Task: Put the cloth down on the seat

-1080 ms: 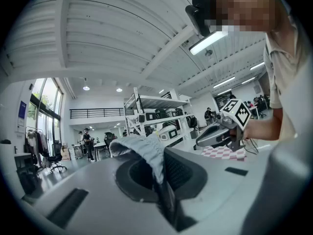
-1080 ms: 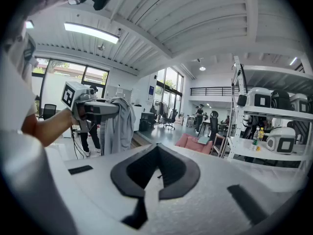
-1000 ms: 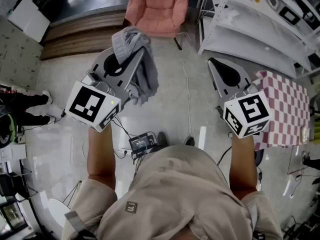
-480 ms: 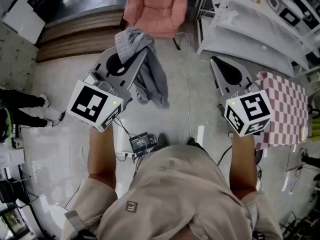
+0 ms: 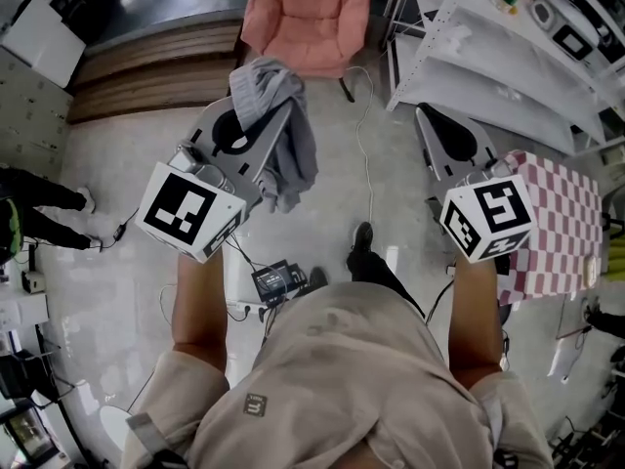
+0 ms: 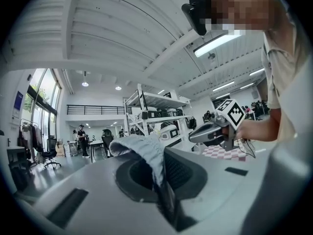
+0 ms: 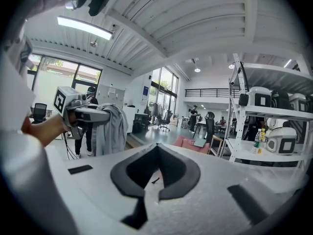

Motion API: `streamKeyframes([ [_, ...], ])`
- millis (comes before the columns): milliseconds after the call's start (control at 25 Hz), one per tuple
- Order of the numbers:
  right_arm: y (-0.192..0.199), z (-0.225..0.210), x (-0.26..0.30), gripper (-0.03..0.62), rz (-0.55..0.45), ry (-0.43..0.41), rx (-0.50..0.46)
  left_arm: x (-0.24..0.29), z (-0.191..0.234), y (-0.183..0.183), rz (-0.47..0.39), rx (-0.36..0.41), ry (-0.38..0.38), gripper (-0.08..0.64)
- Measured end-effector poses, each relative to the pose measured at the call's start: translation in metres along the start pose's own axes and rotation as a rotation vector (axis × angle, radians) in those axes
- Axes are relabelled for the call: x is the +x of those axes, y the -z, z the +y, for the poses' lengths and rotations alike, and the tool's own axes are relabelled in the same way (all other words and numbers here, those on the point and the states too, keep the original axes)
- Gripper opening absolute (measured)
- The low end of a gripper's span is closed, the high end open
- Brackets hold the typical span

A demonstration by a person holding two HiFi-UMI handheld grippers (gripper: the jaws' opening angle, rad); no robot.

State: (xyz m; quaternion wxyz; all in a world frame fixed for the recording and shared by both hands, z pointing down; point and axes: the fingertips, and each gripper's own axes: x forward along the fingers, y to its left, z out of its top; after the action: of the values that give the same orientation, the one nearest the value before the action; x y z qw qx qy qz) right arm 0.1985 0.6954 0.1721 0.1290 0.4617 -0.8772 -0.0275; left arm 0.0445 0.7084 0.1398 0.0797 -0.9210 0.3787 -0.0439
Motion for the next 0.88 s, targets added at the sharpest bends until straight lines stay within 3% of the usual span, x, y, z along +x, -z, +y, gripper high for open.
streamKeyframes([
  [440, 0.007, -0.081, 0.109, -0.009, -0.033, -0.097, 0.033, 0.077, 0.072, 0.025, 0.076, 0.004, -0.116, 0.021],
  [880, 0.013, -0.174, 0.209, -0.008, -0.035, -0.209, 0.045, 0.19, 0.134, 0.034, 0.116, -0.001, -0.203, 0.02],
])
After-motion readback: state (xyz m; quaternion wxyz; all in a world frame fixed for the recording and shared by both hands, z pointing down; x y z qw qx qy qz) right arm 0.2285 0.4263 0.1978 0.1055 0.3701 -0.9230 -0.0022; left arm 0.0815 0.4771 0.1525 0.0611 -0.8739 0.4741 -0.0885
